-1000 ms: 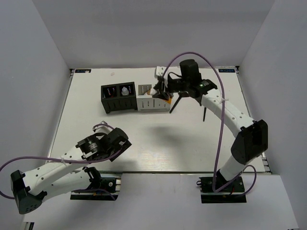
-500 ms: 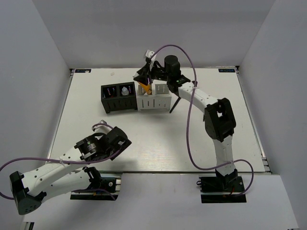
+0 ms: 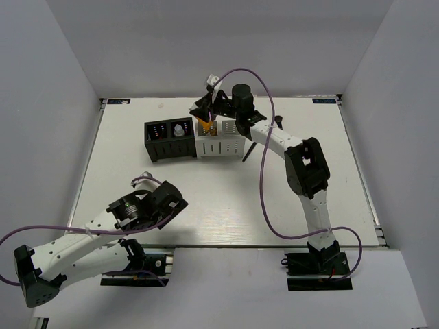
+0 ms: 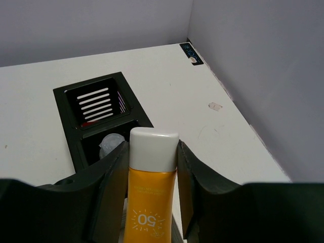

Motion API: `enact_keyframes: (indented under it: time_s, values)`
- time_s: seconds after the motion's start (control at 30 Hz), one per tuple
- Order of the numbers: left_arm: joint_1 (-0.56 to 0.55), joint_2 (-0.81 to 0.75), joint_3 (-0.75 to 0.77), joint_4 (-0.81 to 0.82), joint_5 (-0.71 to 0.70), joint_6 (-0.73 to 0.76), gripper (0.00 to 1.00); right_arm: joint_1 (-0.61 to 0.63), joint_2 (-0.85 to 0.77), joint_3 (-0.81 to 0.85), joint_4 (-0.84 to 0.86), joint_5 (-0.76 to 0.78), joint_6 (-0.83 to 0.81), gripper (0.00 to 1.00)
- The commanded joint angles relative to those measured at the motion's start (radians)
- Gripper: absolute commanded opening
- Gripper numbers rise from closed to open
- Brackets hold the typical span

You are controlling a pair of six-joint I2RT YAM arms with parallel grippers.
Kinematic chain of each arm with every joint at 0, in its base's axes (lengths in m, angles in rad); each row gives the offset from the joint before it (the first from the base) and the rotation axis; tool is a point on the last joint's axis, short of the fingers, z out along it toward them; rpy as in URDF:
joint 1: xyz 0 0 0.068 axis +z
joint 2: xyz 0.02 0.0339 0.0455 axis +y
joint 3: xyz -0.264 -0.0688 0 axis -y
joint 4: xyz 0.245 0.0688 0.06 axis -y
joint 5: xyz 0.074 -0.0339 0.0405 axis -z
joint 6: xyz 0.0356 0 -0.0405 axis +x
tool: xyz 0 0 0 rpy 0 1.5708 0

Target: Organize the makeup

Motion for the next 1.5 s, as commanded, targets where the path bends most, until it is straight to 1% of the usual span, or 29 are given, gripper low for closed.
enact_keyframes:
  time_s: [0.0, 0.03, 0.07, 0.17, 0.3, 0.4, 0.43, 0.47, 0.53, 0.57, 0.6, 0.63, 0.67, 0.7, 0.73, 0.77, 0.8, 0.83, 0.87, 0.9, 0.93, 0.97, 1.0, 1.03, 1.1, 1.17, 1.33, 1.47]
  values:
    - [0.002, 0.003, -0.002, 0.016, -0.045, -0.013, 0.8, -0.007, -0.002, -0.008, 0.042, 0.018, -0.037, 0.4]
    - [0.002, 0.006, 0.001, 0.019, -0.045, -0.015, 0.8, -0.009, 0.0, -0.008, 0.04, 0.016, -0.044, 0.46]
    - [0.002, 0.011, 0.004, 0.018, -0.048, -0.012, 0.8, -0.01, 0.003, -0.009, 0.037, 0.012, -0.047, 0.54]
    - [0.002, 0.023, 0.023, 0.015, -0.058, -0.007, 0.8, -0.013, 0.003, -0.009, 0.023, 0.004, -0.051, 0.65]
    - [0.002, 0.023, 0.029, 0.016, -0.068, -0.009, 0.8, -0.019, -0.014, -0.018, 0.008, -0.007, -0.053, 0.69]
    - [0.002, 0.018, 0.03, 0.027, -0.075, -0.003, 0.8, -0.029, -0.063, -0.04, 0.011, 0.007, -0.039, 0.66]
    - [0.002, 0.017, 0.03, 0.031, -0.08, 0.005, 0.8, -0.032, -0.083, -0.046, 0.014, 0.017, -0.033, 0.64]
    - [0.002, 0.015, 0.032, 0.041, -0.082, 0.01, 0.79, -0.039, -0.127, -0.055, 0.008, 0.036, -0.031, 0.56]
    - [0.002, 0.011, 0.021, 0.057, -0.085, 0.028, 0.76, -0.053, -0.173, -0.067, -0.027, 0.144, -0.03, 0.42]
    - [0.002, 0.009, 0.017, 0.085, -0.086, 0.037, 0.74, -0.064, -0.216, -0.066, -0.096, 0.2, -0.028, 0.21]
    - [0.002, 0.006, 0.012, 0.097, -0.088, 0.045, 0.68, -0.081, -0.236, -0.064, -0.134, 0.317, -0.019, 0.09]
    - [0.002, 0.005, -0.003, 0.117, -0.086, 0.062, 0.62, -0.097, -0.247, -0.058, -0.176, 0.37, -0.007, 0.0]
    - [0.002, 0.0, -0.01, 0.152, -0.086, 0.073, 0.54, -0.107, -0.268, -0.048, -0.293, 0.455, -0.004, 0.0]
    - [0.002, -0.002, -0.014, 0.168, -0.085, 0.085, 0.36, -0.148, -0.271, -0.032, -0.358, 0.496, -0.004, 0.0]
    - [0.002, 0.0, -0.017, 0.183, -0.083, 0.105, 0.28, -0.159, -0.272, -0.009, -0.421, 0.536, 0.013, 0.0]
    - [0.002, 0.001, -0.02, 0.206, -0.085, 0.119, 0.22, -0.173, -0.275, -0.005, -0.461, 0.569, 0.013, 0.0]
    - [0.002, 0.006, -0.019, 0.215, -0.086, 0.132, 0.14, -0.192, -0.281, -0.011, -0.575, 0.568, 0.016, 0.0]
    - [0.002, 0.011, -0.016, 0.225, -0.085, 0.16, 0.11, -0.255, -0.284, -0.026, -0.598, 0.562, 0.028, 0.0]
    - [0.002, 0.015, -0.01, 0.238, -0.085, 0.171, 0.09, -0.277, -0.301, -0.078, -0.612, 0.548, 0.031, 0.06]
    - [0.002, 0.024, -0.01, 0.246, -0.082, 0.18, 0.09, -0.317, -0.304, -0.093, -0.651, 0.536, 0.028, 0.14]
    - [0.002, 0.029, -0.01, 0.254, -0.078, 0.197, 0.11, -0.349, -0.29, -0.1, -0.682, 0.525, 0.007, 0.32]
    - [0.002, 0.031, -0.01, 0.271, -0.075, 0.203, 0.15, -0.372, -0.279, -0.086, -0.717, 0.516, -0.005, 0.38]
    - [0.002, 0.041, -0.01, 0.28, -0.068, 0.215, 0.19, -0.387, -0.266, -0.08, -0.746, 0.504, -0.017, 0.41]
    - [0.002, 0.044, -0.011, 0.286, -0.065, 0.221, 0.31, -0.409, -0.243, -0.077, -0.779, 0.499, -0.027, 0.44]
    - [0.002, 0.052, -0.01, 0.297, -0.059, 0.226, 0.47, -0.433, -0.213, -0.07, -0.799, 0.511, -0.059, 0.44]
    - [0.002, 0.058, -0.008, 0.301, -0.058, 0.234, 0.6, -0.462, -0.181, -0.075, -0.796, 0.509, -0.08, 0.47]
    - [0.002, 0.054, -0.017, 0.305, -0.042, 0.231, 0.62, -0.484, -0.06, 0.02, -0.892, 0.455, -0.143, 0.53]
    - [0.002, 0.063, -0.013, 0.292, -0.031, 0.229, 0.62, -0.483, 0.012, 0.074, -0.909, 0.47, -0.154, 0.53]
